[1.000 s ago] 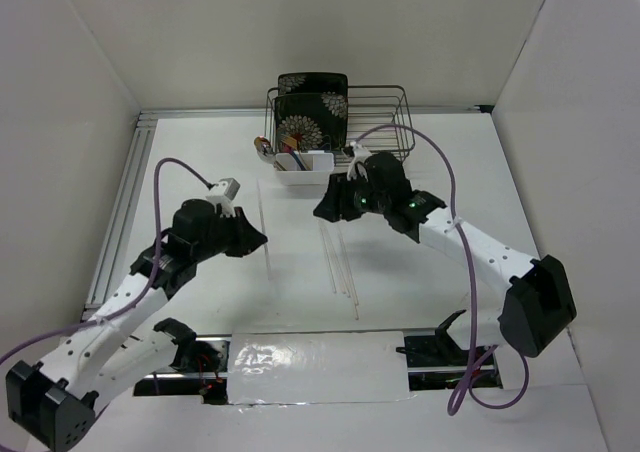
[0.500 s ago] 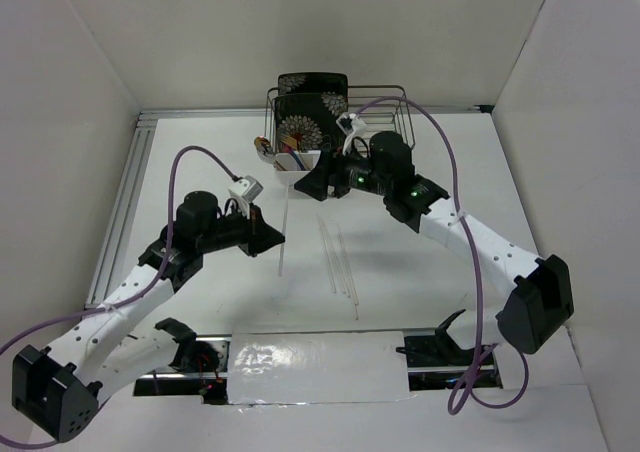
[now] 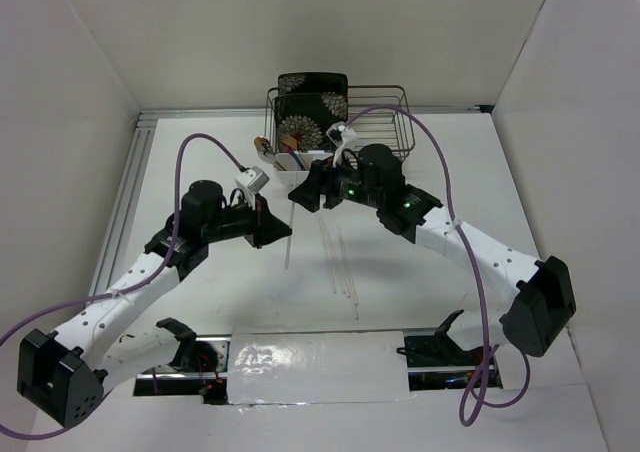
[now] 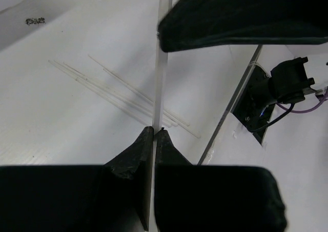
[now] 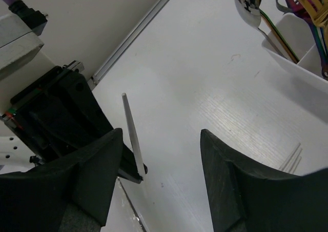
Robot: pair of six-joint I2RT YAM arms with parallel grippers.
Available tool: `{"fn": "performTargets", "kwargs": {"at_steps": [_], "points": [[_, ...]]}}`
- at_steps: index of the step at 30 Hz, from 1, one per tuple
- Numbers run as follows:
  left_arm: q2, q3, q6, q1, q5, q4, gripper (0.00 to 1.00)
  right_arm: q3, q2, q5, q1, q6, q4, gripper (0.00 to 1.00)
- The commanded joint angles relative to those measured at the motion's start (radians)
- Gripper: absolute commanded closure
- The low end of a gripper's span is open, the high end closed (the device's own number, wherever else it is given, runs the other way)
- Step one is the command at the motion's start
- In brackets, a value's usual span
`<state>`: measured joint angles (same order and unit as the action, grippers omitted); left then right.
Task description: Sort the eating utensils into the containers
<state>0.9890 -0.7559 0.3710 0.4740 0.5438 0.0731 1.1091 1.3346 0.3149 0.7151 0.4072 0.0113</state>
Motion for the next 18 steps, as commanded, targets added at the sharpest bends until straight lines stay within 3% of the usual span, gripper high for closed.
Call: {"fn": "performTargets", "kwargs": {"at_steps": [1, 6, 8, 12, 13, 15, 16, 17, 18], "points": [[0.002, -0.051, 0.003, 0.005, 0.062, -0.065, 1.0, 0.0, -0.018, -0.079, 0.024, -0.01, -0.059, 0.34], [0.034, -0.066, 0.002, 0.003, 0.084, -0.098, 1.0, 0.038, 0.024, -0.123, 0.052, -0.03, -0.07, 0.5], [0.063, -0.071, 0.0, 0.005, 0.097, -0.111, 1.0, 0.052, 0.034, -0.123, 0.053, -0.033, -0.06, 0.51], [0.088, -0.092, -0.004, 0.006, 0.094, -0.13, 1.0, 0.066, 0.031, -0.19, 0.058, -0.031, -0.05, 1.0], [0.094, -0.091, -0.004, 0.006, 0.082, -0.128, 1.0, 0.083, 0.023, -0.221, 0.06, -0.039, -0.034, 1.0], [0.097, -0.106, -0.007, 0.005, 0.073, -0.109, 0.79, 0.113, 0.02, -0.24, 0.049, -0.073, -0.013, 1.0], [0.1, -0.12, -0.001, 0.005, 0.059, -0.098, 0.64, 0.132, 0.02, -0.27, 0.05, -0.102, 0.001, 1.0], [0.097, -0.134, -0.001, 0.005, 0.023, -0.09, 0.29, 0.171, 0.023, -0.283, 0.032, -0.149, 0.01, 1.0], [0.096, -0.14, 0.003, 0.005, 0.003, -0.087, 0.07, 0.193, 0.023, -0.299, 0.023, -0.174, 0.025, 1.0]]}}
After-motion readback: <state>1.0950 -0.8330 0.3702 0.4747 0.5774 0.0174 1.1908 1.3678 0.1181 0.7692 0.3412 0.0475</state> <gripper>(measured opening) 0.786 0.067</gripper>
